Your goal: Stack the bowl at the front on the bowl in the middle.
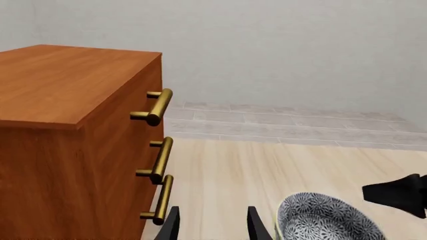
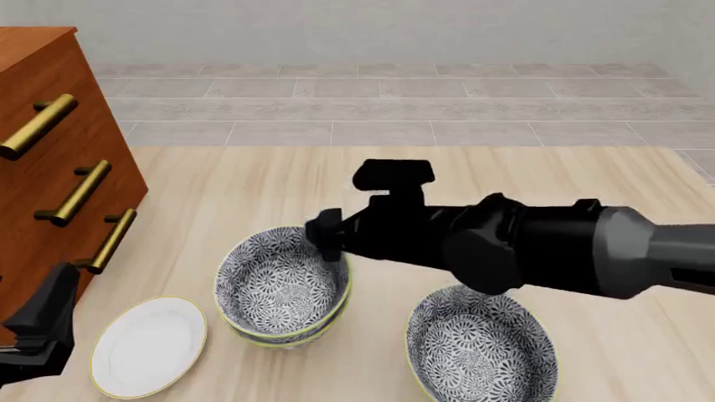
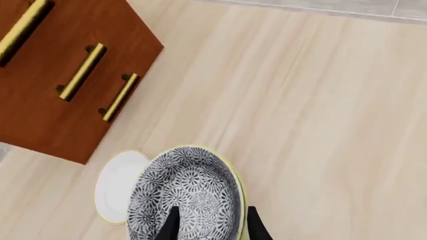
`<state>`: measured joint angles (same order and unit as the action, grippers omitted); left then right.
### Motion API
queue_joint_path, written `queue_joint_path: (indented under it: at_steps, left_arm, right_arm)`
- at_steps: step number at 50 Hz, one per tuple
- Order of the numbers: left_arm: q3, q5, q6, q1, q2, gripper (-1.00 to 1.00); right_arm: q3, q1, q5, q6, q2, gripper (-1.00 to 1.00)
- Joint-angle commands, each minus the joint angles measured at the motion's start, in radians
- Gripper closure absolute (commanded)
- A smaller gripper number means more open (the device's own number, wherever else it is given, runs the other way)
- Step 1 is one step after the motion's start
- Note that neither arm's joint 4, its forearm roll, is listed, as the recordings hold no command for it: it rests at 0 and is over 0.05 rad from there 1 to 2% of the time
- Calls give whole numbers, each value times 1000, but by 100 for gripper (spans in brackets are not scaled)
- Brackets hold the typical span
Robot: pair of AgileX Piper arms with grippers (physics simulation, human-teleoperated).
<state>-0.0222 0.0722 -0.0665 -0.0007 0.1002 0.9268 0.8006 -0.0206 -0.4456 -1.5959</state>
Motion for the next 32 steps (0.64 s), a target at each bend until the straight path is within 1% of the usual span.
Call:
queue_joint_path:
  at_steps: [1, 7, 13, 23, 32]
  left_arm:
    - [2, -8, -1, -1, -9, -100]
    - [3, -3, 0, -1, -5, -100]
    - [5, 12, 0, -3, 10, -100]
    - [4, 26, 0, 0, 23, -100]
    - [6, 26, 1, -3, 22, -100]
  right_arm:
    - [-2, 2, 51, 20, 115, -100]
    - [-2, 2, 75, 24, 173, -100]
    - [4, -9, 115, 64, 280, -100]
    - [13, 7, 175, 79, 428, -100]
    - [11, 0, 202, 115, 538, -100]
